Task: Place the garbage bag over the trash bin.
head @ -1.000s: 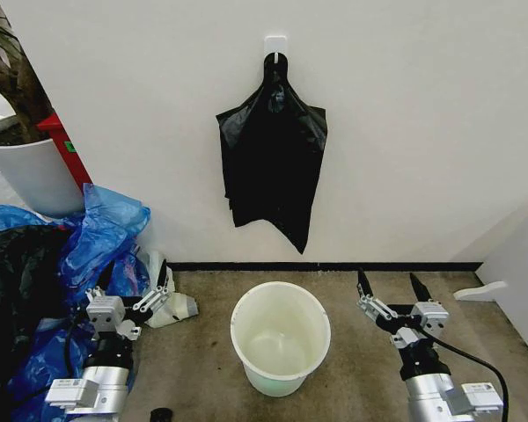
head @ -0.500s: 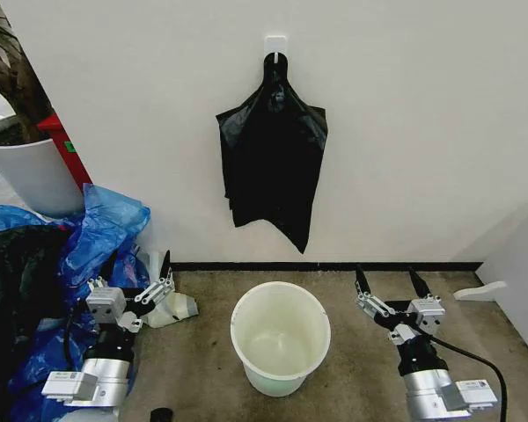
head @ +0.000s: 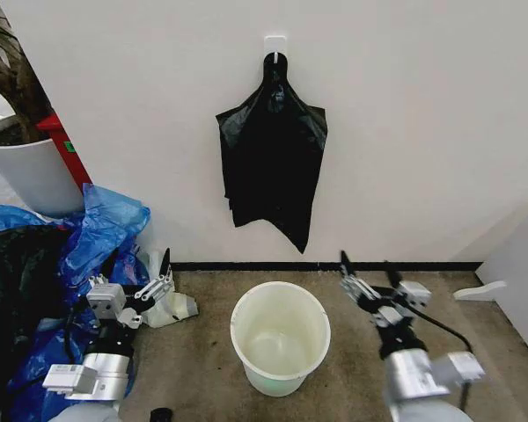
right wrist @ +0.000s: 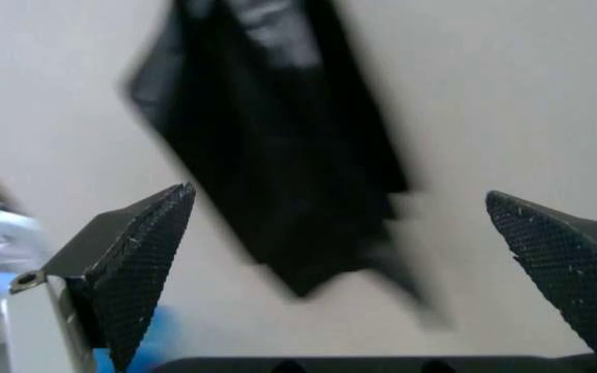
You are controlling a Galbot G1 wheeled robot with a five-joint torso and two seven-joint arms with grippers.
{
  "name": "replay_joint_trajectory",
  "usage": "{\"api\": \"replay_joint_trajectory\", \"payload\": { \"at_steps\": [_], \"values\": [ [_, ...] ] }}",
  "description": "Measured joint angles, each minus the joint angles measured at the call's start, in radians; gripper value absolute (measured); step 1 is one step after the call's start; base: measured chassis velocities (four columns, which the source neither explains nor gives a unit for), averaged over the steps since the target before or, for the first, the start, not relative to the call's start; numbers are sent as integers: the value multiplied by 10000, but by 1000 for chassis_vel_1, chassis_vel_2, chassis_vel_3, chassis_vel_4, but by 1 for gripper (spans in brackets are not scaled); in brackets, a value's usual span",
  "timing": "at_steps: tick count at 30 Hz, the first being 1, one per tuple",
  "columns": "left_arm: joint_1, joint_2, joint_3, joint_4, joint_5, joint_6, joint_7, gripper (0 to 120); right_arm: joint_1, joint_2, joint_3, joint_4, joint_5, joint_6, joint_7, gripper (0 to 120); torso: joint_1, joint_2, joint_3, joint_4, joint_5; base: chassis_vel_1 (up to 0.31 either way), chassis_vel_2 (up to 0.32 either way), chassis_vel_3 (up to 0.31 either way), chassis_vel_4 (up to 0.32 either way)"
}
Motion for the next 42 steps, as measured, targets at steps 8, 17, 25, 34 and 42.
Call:
{"api": "replay_joint_trajectory", "payload": {
  "at_steps": [8, 17, 25, 34, 42],
  "values": [
    [-862, 648, 124, 675, -552, 817, 394, 100, 2169, 163, -1139, 734, 4859, -1306, 1895, 100, 0, 0, 0, -6, 0, 0, 0, 0, 0],
    [-846, 531, 279, 1044, -965, 382, 519, 100, 5053, 93, -1623, -1760, 5957, -562, 1917, 100, 1, 0, 1, -2, -2, 0, 0, 0, 0],
    [-829, 360, 296, 1050, -615, 459, 669, 100, 7240, 744, -1766, -3637, 6175, 652, 2420, 100, 1, 0, 1, -3, -1, 0, 0, 0, 0],
    [-809, 99, 412, 979, -192, 624, 699, 100, 9060, 1103, -1670, -4296, 7145, 834, 3820, 100, 0, 0, -1, -5, -1, 0, 0, 0, 0],
    [-849, 67, 397, 955, -153, 685, 692, 100, 10194, 1106, -1546, -5795, 7295, 956, 4137, 100, 0, 1, 0, -4, 0, 0, 0, 0, 0]
  ]
}}
